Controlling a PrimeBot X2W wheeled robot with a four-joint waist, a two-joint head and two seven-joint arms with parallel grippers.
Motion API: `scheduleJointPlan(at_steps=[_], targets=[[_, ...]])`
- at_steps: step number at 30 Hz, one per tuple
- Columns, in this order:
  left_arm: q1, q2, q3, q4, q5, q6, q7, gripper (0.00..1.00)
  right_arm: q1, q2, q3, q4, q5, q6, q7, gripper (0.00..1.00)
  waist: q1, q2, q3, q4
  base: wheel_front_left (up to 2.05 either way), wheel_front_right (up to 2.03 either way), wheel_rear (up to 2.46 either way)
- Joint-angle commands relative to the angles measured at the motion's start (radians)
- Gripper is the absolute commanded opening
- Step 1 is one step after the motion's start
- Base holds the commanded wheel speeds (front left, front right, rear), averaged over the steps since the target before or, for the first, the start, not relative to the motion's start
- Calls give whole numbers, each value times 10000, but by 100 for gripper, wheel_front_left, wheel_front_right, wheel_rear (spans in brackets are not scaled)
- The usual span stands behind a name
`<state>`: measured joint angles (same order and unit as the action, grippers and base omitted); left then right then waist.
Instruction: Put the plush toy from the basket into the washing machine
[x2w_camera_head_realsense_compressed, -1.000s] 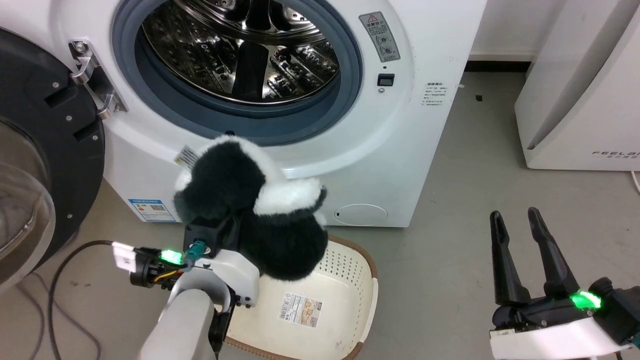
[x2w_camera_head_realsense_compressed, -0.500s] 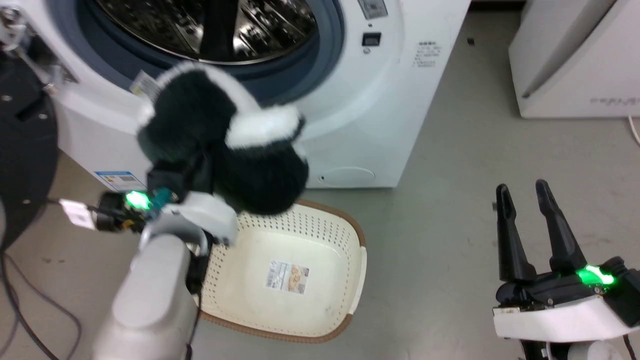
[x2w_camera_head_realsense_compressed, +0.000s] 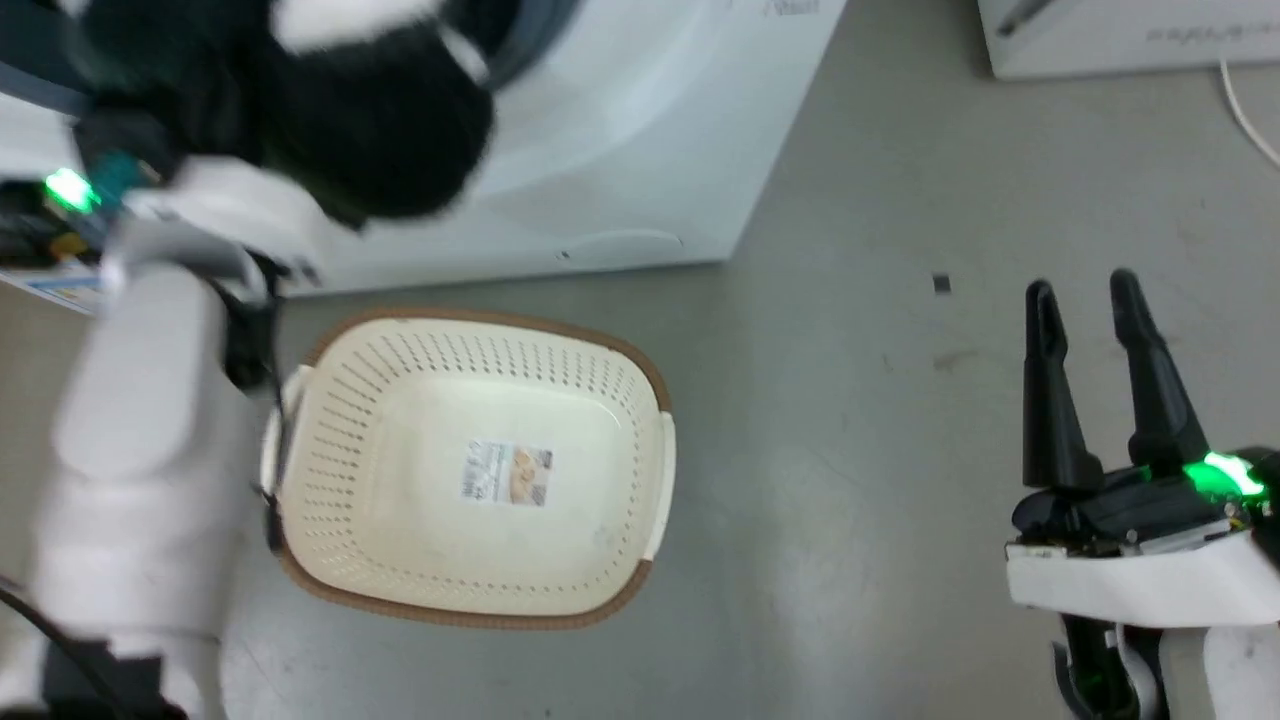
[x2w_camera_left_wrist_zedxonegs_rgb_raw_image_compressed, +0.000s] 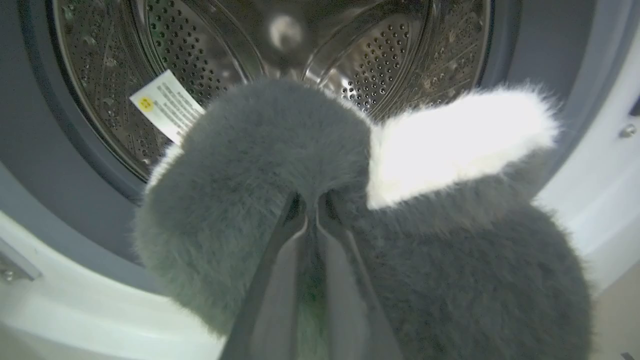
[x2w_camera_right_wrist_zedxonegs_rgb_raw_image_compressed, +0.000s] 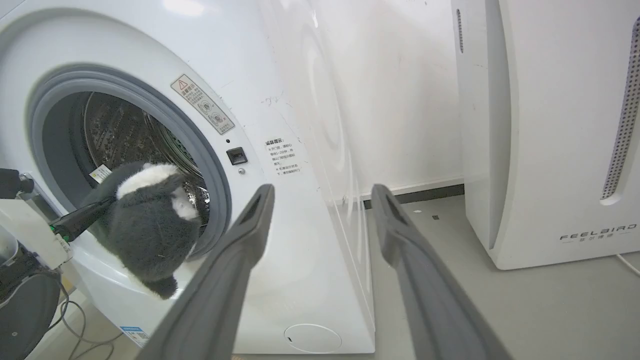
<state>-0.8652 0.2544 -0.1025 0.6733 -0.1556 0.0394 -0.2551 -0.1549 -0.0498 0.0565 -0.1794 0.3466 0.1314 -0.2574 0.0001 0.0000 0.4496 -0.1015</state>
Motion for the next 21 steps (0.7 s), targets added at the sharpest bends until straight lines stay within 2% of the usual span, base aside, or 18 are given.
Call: scheduleJointPlan(at_steps=[1,11,17,21], targets=[[-631,228,200,87,8,-42,-66,0,-284,-4,-18,-93,112,-7,-44,100,-1,0,694,-409,0,0,0],[-3302,1232,667,1070,135,-130,-66,0,-924,-4,-2,-181,570,-7,-44,100,-1,0,2064,-1102,0,0,0],[-4582,1761,897,1627,152,-53,-66,0,-1178,-4,87,-204,803,-7,-44,100,-1,0,2630,-1500,0,0,0],[-5198,1975,988,1517,196,49,-66,0,-1270,-4,70,-245,883,-7,-44,100,-1,0,2915,-1672,0,0,0]])
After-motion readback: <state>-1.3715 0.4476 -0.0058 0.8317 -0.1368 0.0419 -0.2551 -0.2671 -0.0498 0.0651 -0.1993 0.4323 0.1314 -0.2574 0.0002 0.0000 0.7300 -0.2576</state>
